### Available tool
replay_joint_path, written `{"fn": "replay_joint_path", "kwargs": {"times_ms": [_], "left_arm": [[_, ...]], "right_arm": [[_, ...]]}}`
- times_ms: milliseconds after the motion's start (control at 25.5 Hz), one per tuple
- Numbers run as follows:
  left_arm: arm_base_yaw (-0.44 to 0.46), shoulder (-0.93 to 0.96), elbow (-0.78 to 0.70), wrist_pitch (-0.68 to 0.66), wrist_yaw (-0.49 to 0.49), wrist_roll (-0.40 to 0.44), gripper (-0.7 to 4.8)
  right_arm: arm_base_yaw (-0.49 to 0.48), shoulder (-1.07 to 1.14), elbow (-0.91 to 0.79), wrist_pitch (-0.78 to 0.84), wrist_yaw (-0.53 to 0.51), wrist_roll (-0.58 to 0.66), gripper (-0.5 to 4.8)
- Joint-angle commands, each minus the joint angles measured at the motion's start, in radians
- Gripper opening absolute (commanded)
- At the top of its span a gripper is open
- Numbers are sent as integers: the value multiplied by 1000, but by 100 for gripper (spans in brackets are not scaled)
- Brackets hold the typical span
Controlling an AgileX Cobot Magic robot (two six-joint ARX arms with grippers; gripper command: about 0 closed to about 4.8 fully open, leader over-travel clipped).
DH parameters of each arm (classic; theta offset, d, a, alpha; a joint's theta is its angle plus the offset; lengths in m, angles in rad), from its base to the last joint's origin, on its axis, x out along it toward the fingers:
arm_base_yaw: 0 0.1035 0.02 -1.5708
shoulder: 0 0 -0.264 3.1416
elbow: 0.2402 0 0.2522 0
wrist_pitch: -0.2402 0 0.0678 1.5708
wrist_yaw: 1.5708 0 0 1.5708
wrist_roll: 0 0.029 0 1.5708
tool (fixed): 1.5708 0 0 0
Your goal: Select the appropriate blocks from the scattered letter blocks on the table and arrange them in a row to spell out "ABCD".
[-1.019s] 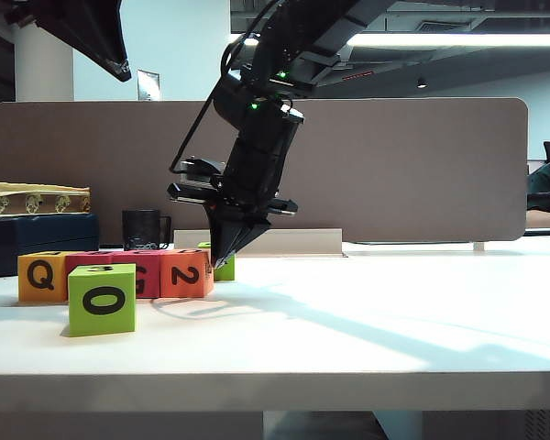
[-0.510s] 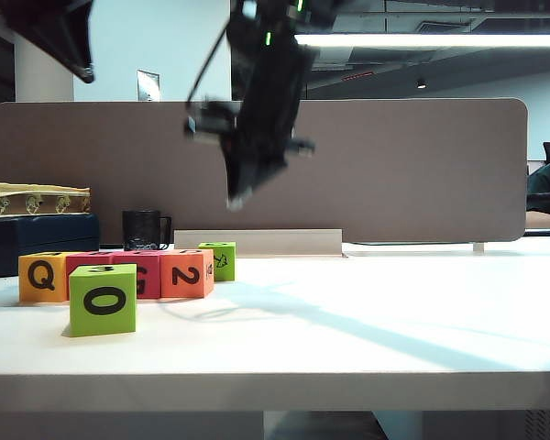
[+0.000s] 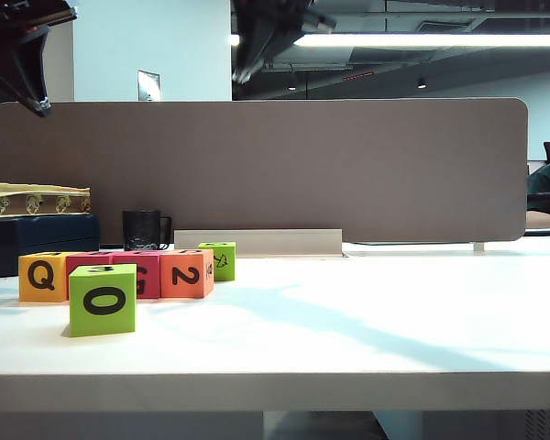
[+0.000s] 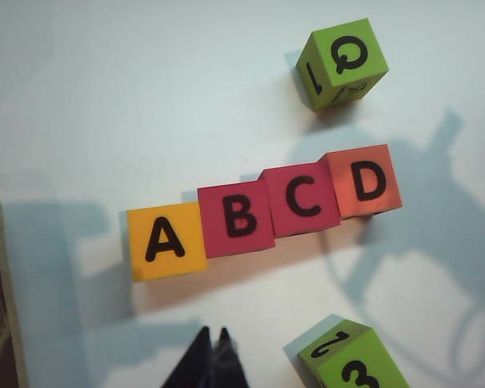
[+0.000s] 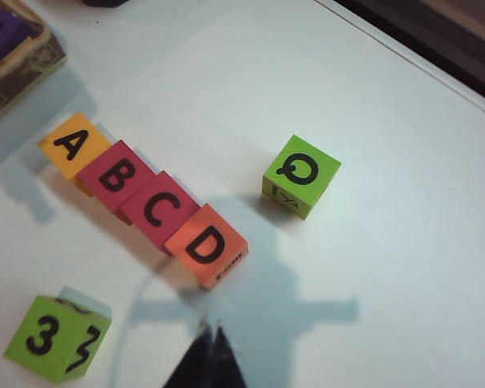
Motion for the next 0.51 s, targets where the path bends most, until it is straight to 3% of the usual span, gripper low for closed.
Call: {"fn": "replay_joint_path", "kwargs": {"times_ms": [39, 353, 510], "left_arm": [[0, -74, -66, 82, 8, 11, -6], [1, -304, -315, 202, -1, -5, -6], [1, -375, -393, 200, -45, -4, -6]], "right_arm": [[1, -64, 6, -19, 16, -10, -2], [0, -140, 5, -151, 46, -37, -2], [0, -139, 4, -156, 45, -41, -1]]}}
